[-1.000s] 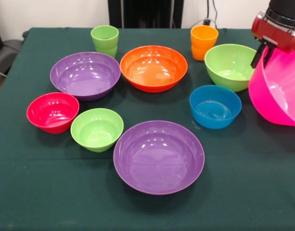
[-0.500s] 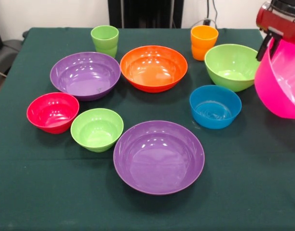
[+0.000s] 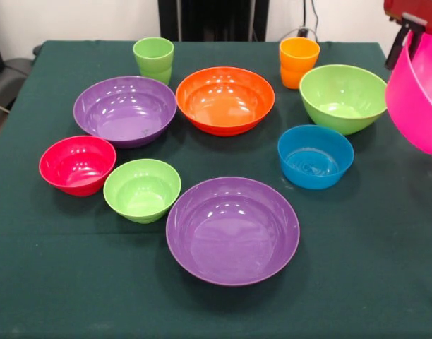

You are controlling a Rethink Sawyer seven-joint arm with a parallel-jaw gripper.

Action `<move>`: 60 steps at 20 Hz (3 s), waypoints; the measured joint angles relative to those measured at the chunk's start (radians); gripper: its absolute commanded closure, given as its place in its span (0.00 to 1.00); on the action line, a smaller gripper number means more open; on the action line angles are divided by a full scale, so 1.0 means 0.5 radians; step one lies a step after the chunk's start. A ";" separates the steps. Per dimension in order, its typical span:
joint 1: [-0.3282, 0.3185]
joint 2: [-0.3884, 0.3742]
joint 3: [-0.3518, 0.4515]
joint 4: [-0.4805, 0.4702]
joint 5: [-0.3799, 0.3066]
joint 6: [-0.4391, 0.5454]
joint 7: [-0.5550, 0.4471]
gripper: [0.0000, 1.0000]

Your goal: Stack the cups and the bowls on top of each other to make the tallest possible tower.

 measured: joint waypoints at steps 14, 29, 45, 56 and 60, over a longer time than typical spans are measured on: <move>-0.070 -0.039 0.001 0.031 0.000 0.000 0.000 1.00; -0.264 -0.039 0.038 0.109 -0.115 -0.110 0.000 1.00; -0.304 -0.038 0.120 0.155 -0.201 -0.111 0.000 1.00; -0.330 -0.038 0.151 0.155 -0.217 -0.125 0.000 1.00; -0.358 -0.039 0.161 0.156 -0.255 -0.157 0.000 1.00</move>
